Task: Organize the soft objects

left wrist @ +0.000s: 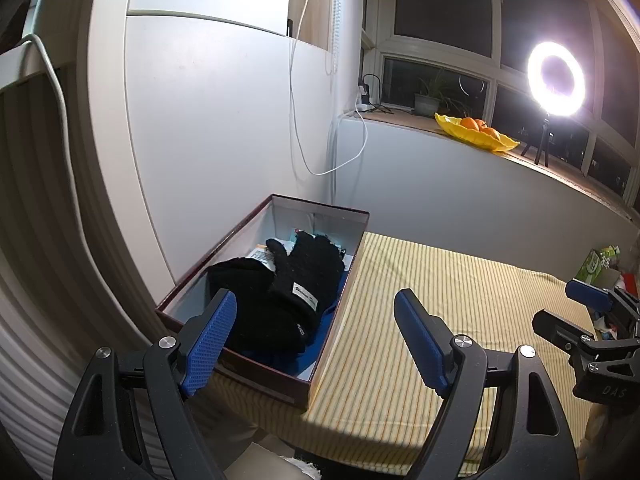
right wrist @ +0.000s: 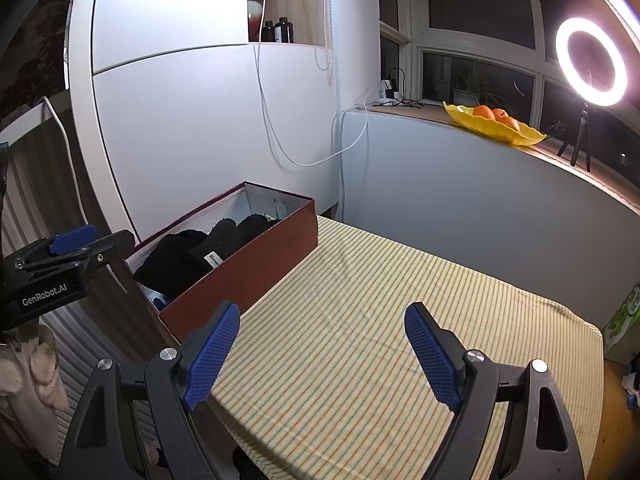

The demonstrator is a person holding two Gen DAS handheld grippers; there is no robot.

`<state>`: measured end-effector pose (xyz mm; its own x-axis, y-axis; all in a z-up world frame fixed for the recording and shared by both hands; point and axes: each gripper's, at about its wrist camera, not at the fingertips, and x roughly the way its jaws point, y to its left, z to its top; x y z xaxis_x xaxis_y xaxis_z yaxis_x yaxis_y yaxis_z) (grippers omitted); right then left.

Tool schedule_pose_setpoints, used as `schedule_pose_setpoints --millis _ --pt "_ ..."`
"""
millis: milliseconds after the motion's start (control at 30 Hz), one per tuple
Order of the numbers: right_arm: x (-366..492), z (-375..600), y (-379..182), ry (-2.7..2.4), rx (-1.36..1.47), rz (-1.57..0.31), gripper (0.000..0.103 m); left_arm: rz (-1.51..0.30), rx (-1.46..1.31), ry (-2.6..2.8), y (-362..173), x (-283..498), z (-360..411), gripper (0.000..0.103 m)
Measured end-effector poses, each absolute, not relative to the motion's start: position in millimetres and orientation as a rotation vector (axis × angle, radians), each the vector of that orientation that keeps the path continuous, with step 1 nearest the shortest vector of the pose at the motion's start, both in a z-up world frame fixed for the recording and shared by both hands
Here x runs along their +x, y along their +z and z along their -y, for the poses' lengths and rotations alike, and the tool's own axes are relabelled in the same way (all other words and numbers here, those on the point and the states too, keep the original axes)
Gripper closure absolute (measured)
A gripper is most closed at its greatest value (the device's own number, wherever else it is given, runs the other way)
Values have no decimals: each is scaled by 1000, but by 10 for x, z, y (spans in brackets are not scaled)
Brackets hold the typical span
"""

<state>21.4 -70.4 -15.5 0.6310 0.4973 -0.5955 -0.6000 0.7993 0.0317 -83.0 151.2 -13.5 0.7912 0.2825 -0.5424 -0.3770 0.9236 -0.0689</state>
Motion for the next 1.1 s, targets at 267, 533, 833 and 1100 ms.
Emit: schedule_pose_setpoints --millis 267,533,833,1100 --pt "225 728 -178 631 -169 -636 22 -555 -179 357 -138 -830 -1499 22" --pt "238 755 -191 627 -162 -641 22 -557 -174 355 -136 -830 -1462 22" --pt "261 782 -217 627 -154 -649 21 -558 -174 357 -132 -838 -1422 22" --pt "272 801 -247 622 -149 -656 21 -560 -170 353 -141 -812 -1383 22"
